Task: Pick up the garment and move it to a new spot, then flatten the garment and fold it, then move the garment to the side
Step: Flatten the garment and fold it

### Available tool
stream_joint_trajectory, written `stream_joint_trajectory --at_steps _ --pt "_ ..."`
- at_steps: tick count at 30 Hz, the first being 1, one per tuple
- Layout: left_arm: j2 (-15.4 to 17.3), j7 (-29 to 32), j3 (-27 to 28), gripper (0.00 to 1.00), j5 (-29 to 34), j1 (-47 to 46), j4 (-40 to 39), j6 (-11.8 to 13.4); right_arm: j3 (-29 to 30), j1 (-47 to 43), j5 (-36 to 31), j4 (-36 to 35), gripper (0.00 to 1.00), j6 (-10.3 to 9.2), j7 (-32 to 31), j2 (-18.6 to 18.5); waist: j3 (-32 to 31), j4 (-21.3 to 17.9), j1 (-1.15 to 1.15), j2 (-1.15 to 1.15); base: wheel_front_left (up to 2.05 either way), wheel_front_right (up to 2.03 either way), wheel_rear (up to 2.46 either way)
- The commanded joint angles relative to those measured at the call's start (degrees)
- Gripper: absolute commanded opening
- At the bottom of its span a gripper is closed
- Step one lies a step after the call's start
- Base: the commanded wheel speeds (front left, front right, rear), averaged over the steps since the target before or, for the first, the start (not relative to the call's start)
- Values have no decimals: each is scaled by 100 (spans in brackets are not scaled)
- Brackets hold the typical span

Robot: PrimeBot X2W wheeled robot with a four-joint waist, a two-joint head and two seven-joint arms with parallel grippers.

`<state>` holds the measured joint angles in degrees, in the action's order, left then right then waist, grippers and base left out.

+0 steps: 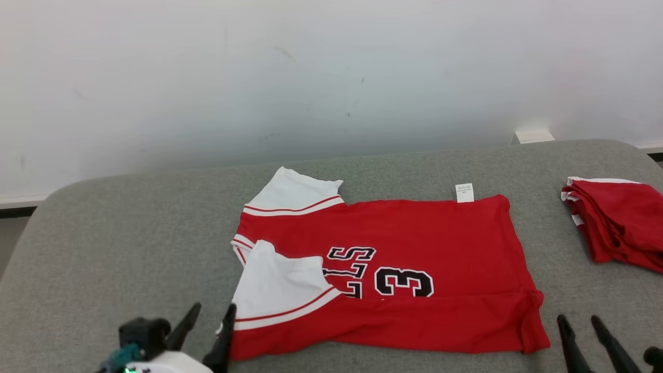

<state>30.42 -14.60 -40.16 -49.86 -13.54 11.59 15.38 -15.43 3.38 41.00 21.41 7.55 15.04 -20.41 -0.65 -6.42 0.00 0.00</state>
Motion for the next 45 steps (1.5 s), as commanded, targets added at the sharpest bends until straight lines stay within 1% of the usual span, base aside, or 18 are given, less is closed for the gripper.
stream_joint_trajectory --at_steps 1,3,6,9,11,13,19,20,21,22,23,24,27,30,33,35,40,45 --pt "-38 -27 -18 100 141 137 62 36 41 -78 -92 109 100 -13 -49 97 14 -2 0 0 0 0 0" --pt "-139 -41 -84 100 191 217 154 31 -17 -43 -167 264 100 -13 -154 212 23 -2 0 0 0 0 0" --pt "-230 39 -228 100 207 165 418 -87 -142 164 -194 570 100 -13 -349 341 29 13 0 0 0 0 0" --pt "-268 289 -432 100 291 -8 800 -223 -310 369 -201 933 100 -14 -485 422 31 19 0 0 0 0 0" --pt "-356 468 -550 100 301 -111 999 -285 -428 515 -260 1208 100 -14 -546 444 35 19 0 0 0 0 0" --pt "-399 589 -602 100 293 -212 1198 -332 -497 669 -124 1446 100 -13 -591 552 44 23 0 0 0 0 0" --pt "-552 995 -705 100 120 -437 1797 -548 -796 1025 18 2111 100 -13 -775 596 80 37 0 0 0 0 0" --pt "-579 1077 -712 100 69 -476 1898 -590 -834 1076 42 2182 71 -14 -773 603 86 37 0 0 0 0 0" --pt "-605 1150 -738 88 33 -501 1970 -642 -887 1113 68 2242 49 -14 -757 602 91 36 0 0 0 0 0" --pt "-622 1192 -751 67 25 -523 2050 -692 -944 1144 108 2301 40 -13 -756 610 94 34 0 0 0 0 0" --pt "-648 1241 -768 33 -9 -532 2112 -754 -993 1178 137 2353 9 -14 -750 609 97 33 0 0 0 0 0" --pt "-674 1275 -786 0 -27 -538 2164 -814 -1048 1209 170 2401 0 -13 -739 607 96 34 0 0 0 0 0" --pt "-717 1308 -795 0 -74 -566 2305 -926 -1173 1323 280 2504 0 -13 -663 580 78 42 0 0 0 0 0" --pt "-676 1244 -764 0 -82 -615 2344 -973 -1252 1395 382 2535 0 -14 -506 483 40 55 0 0 0 0 0" --pt "-565 1194 -729 0 -55 -663 2248 -981 -1315 1416 504 2399 0 -14 -425 336 0 83 0 0 0 0 0" --pt "-474 1200 -714 0 -54 -655 2105 -968 -1396 1339 666 2188 0 -14 -506 195 -25 105 0 0 0 0 0" --pt "-156 1470 -702 0 -145 -393 1400 -818 -1537 981 1148 1444 0 -14 -839 -399 -52 148 0 0 0 0 0" --pt "323 1951 -728 0 -277 23 378 -461 -1497 512 1568 672 0 -14 -1230 -1000 -55 177 0 0 0 0 0"
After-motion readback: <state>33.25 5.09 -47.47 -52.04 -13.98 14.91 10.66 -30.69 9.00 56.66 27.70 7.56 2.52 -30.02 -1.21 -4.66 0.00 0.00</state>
